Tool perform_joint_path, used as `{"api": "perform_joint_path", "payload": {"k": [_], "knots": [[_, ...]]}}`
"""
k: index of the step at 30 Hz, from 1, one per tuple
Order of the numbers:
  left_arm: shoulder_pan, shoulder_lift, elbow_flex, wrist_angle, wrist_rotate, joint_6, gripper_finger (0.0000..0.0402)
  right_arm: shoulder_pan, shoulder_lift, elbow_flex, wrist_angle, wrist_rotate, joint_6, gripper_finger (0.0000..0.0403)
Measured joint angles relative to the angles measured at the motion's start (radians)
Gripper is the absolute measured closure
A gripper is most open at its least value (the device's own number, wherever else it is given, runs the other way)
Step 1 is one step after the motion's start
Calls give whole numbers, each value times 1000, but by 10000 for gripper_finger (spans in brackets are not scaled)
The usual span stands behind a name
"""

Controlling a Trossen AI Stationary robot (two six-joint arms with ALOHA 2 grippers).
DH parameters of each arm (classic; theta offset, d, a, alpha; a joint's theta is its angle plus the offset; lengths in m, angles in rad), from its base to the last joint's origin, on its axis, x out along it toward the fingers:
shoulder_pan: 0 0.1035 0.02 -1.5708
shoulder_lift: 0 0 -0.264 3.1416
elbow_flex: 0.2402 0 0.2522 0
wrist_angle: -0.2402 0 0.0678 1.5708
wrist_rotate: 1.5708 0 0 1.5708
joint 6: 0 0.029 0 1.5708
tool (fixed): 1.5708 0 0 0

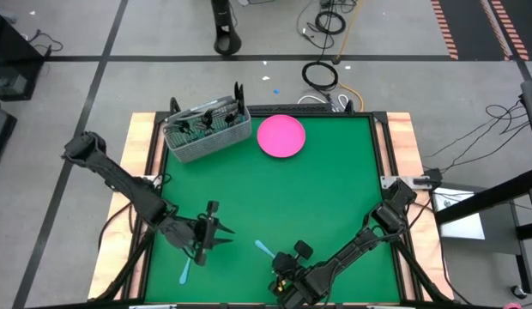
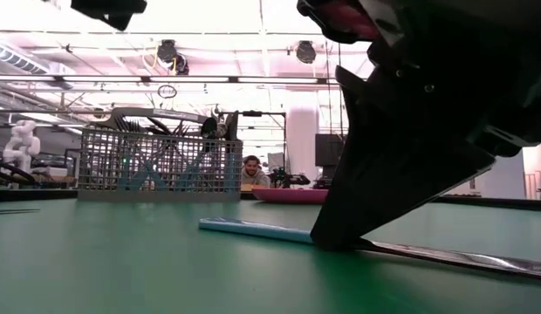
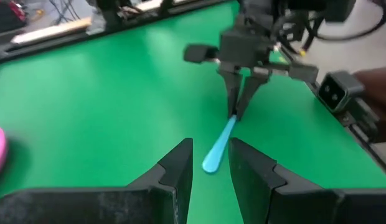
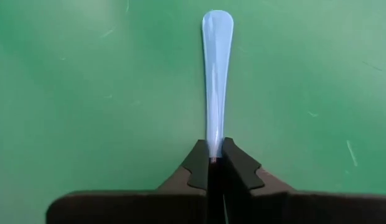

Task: Sort silverware
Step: Put the blue knife into the gray silverware holder

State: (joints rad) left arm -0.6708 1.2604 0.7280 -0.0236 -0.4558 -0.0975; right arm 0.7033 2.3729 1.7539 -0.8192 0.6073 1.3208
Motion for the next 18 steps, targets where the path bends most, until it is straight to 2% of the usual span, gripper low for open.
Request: {"api": "perform_joint_path", "payload": {"k": [7, 13, 18], "knots": [[10, -133, 0, -30, -13, 29, 297, -1, -52, -8, -11, 40, -72, 400], [26, -177, 0, -39, -12, 3, 297, -22, -98, -5, -2, 90, -138, 401], [81, -206, -14, -48, -16, -25, 297, -29, -123, -5, -3, 116, -188, 401]]}}
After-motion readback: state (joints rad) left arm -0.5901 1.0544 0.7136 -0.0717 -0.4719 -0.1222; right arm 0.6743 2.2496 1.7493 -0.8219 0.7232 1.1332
